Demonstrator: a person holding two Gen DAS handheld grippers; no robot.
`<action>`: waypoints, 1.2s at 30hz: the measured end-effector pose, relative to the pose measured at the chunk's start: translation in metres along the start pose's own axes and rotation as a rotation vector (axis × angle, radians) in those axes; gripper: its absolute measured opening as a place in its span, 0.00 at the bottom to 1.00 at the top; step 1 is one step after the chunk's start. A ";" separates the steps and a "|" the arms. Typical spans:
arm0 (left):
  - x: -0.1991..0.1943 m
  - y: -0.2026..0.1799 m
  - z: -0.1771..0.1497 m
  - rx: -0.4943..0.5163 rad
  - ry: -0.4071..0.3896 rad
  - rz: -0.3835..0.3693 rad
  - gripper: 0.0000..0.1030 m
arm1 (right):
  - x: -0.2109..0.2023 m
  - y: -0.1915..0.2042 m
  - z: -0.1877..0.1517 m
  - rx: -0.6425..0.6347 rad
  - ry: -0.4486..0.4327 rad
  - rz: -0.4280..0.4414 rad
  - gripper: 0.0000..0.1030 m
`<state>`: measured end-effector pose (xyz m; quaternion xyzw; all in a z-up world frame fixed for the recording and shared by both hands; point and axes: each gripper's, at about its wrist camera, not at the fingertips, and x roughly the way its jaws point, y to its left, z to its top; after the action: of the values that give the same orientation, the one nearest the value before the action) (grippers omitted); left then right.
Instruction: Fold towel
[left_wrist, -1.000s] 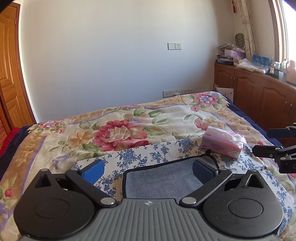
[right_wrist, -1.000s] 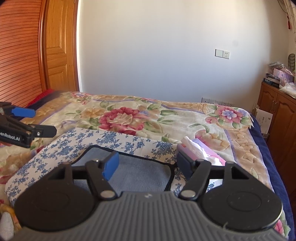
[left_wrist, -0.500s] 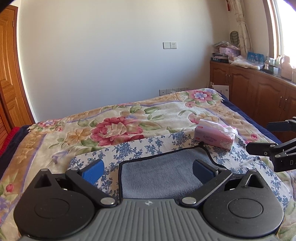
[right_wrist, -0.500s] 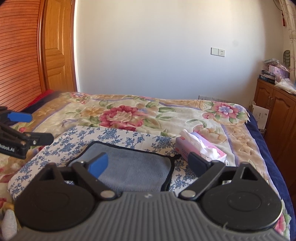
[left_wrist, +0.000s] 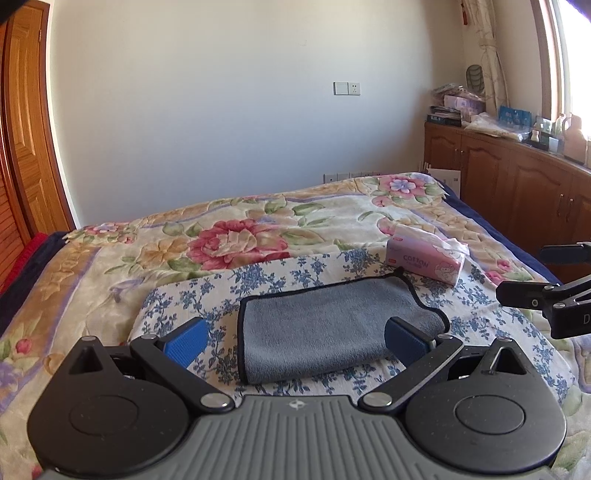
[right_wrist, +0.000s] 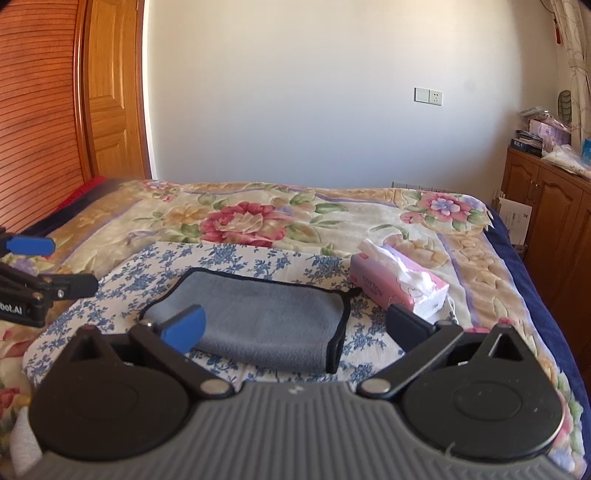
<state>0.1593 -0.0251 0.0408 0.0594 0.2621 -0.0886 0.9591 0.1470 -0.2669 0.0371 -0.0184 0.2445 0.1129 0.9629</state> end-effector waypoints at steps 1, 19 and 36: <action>-0.003 0.000 -0.002 -0.005 -0.002 -0.004 1.00 | -0.003 0.001 -0.001 0.001 -0.001 0.000 1.00; -0.063 -0.012 -0.027 -0.052 -0.045 -0.012 1.00 | -0.051 0.019 -0.024 0.017 -0.004 0.008 1.00; -0.084 -0.011 -0.079 -0.070 0.004 0.000 1.00 | -0.078 0.027 -0.057 0.035 0.011 -0.007 1.00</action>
<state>0.0474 -0.0112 0.0153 0.0260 0.2672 -0.0794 0.9600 0.0481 -0.2623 0.0245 -0.0029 0.2517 0.1052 0.9621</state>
